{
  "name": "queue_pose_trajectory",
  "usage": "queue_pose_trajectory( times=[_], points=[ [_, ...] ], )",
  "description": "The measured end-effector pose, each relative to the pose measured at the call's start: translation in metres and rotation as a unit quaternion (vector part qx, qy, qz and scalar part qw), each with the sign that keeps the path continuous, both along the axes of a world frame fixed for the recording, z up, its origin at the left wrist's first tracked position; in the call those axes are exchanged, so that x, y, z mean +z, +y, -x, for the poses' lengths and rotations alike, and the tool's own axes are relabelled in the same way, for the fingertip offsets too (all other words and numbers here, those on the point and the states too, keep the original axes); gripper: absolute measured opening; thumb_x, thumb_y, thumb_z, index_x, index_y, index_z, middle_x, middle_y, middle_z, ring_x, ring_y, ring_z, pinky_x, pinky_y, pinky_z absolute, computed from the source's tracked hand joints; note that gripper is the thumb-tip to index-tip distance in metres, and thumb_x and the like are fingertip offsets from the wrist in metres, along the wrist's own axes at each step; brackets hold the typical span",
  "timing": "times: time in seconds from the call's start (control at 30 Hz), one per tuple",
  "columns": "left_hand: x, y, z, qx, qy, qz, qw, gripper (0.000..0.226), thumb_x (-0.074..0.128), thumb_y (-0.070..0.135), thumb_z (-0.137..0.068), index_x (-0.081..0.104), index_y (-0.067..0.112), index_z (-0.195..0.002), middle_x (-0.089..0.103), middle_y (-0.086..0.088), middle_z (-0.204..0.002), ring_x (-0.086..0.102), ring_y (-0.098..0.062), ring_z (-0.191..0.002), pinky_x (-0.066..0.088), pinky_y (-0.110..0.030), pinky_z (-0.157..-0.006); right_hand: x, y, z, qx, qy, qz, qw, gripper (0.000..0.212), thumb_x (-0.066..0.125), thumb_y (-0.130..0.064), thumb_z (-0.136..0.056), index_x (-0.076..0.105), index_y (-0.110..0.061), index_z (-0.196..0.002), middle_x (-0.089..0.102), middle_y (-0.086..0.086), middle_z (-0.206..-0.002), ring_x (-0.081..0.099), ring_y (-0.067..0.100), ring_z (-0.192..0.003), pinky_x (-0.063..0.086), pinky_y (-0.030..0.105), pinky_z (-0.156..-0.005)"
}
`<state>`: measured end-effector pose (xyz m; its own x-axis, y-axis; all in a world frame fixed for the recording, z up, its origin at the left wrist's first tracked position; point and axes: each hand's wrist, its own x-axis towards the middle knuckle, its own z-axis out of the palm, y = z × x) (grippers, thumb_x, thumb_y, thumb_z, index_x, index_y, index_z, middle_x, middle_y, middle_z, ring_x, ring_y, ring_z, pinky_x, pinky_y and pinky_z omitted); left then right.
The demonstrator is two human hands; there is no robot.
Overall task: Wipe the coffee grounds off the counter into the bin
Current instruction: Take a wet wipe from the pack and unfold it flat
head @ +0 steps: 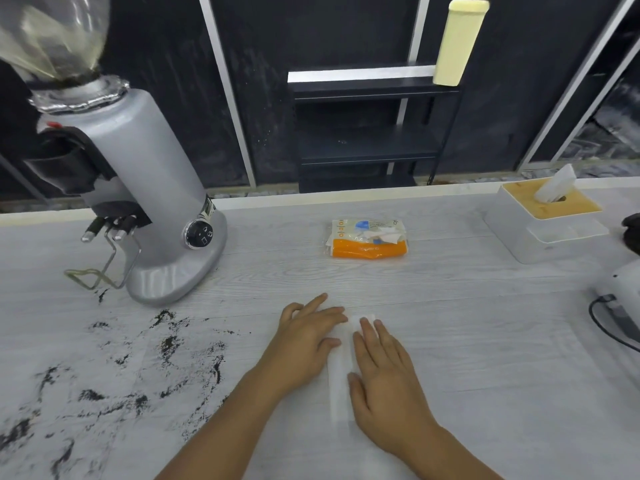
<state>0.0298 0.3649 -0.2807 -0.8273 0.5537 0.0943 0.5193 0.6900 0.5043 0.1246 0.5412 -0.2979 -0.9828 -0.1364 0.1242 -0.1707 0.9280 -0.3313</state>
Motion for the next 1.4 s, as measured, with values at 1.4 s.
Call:
queue_pose_trajectory(
  times=[1.4],
  points=[
    [-0.132, -0.513, -0.475, 0.521, -0.291, -0.309, 0.740, 0.024, 0.057, 0.026, -0.100, 0.066, 0.038, -0.119, 0.069, 0.018, -0.118, 0.065, -0.008, -0.107, 0.055, -0.031, -0.092, -0.131, -0.406, -0.279, 0.183, -0.326, 0.187, 0.908, 0.042, 0.062, -0.007, -0.090, 0.065, -0.045, -0.109, 0.066, -0.019, -0.103, 0.065, 0.007, -0.092, 0.048, 0.013, -0.074]
  ],
)
